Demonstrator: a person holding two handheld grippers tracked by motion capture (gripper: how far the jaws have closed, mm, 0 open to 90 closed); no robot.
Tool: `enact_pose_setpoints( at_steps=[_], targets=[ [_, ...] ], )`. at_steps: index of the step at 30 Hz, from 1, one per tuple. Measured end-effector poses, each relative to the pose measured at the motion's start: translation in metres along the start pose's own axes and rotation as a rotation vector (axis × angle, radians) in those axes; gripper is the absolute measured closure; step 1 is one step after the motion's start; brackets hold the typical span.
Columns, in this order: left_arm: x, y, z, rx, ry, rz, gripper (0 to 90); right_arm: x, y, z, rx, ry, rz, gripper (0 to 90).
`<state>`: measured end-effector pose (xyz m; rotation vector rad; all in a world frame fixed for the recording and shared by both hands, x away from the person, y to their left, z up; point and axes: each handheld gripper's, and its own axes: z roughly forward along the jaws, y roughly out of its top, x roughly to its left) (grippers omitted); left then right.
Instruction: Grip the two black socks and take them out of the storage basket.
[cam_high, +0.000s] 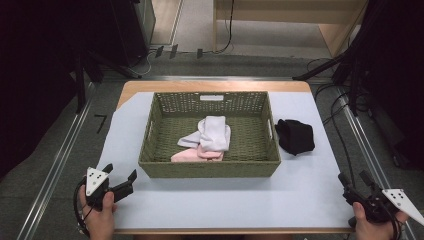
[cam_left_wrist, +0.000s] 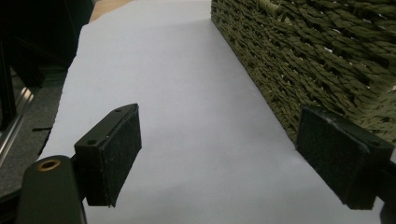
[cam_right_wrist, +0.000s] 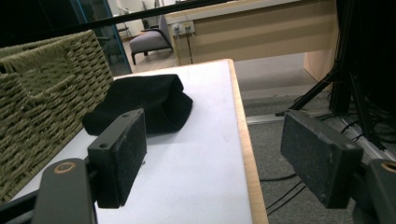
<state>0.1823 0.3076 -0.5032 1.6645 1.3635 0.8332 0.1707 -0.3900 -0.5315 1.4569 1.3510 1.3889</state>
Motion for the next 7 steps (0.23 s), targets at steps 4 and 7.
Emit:
enact_pose_setpoints(
  at_steps=[4,7],
  targets=[
    [0.0005,-0.0001,-0.0002,-0.001,-0.001,-0.005,15.8,0.0028,-0.0002,0.0009,0.010,0.007,-0.037,18.0],
    [0.0003,0.0000,0.0000,0.001,-0.001,-0.003,15.8,0.0028,0.0008,0.0034,0.035,0.000,-0.034,16.7]
  ],
)
